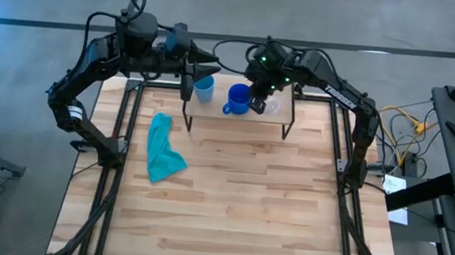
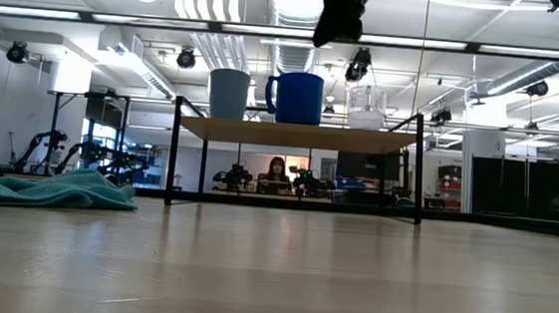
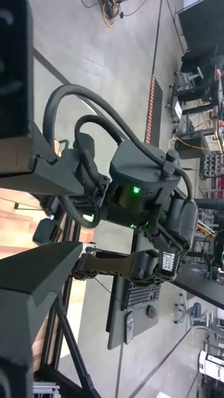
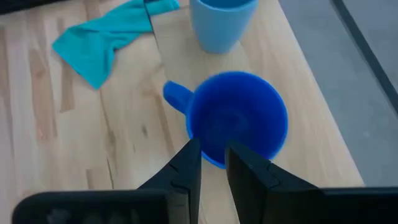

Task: Stack small to large cups/mugs on shelf
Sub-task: Adjust the blue mug on the shelf

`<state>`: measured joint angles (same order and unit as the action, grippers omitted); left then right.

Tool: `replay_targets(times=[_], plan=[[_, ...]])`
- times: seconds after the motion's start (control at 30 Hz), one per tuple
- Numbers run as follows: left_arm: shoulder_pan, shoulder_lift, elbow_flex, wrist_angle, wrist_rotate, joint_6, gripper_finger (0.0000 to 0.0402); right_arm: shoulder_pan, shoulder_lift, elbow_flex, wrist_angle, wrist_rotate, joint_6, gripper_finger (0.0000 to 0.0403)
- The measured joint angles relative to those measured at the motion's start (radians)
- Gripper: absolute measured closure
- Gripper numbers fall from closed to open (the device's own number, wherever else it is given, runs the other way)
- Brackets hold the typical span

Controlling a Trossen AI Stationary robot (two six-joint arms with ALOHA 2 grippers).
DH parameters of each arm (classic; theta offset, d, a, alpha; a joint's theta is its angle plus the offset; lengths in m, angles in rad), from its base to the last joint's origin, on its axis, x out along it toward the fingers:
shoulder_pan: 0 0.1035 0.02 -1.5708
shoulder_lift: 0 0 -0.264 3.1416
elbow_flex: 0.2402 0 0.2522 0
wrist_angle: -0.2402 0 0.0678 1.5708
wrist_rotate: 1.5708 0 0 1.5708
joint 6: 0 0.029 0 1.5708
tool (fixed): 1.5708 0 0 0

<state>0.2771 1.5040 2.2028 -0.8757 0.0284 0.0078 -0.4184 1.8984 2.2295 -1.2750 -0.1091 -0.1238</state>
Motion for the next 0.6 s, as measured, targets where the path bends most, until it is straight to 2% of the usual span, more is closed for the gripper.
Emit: replay_targets(times=[0.3,0.6], plan=[[-0.011,-0.002,0.0,0.005,0.001,-0.002,0.0283,-0.001,0.0,-0.054,0.04,0.0,0.0,0.0337],[-0.019,-0.002,0.0,0.008,0.004,-0.002,0.0283,-0.001,0.001,-0.13,0.151,0.002,0.0,0.0337]])
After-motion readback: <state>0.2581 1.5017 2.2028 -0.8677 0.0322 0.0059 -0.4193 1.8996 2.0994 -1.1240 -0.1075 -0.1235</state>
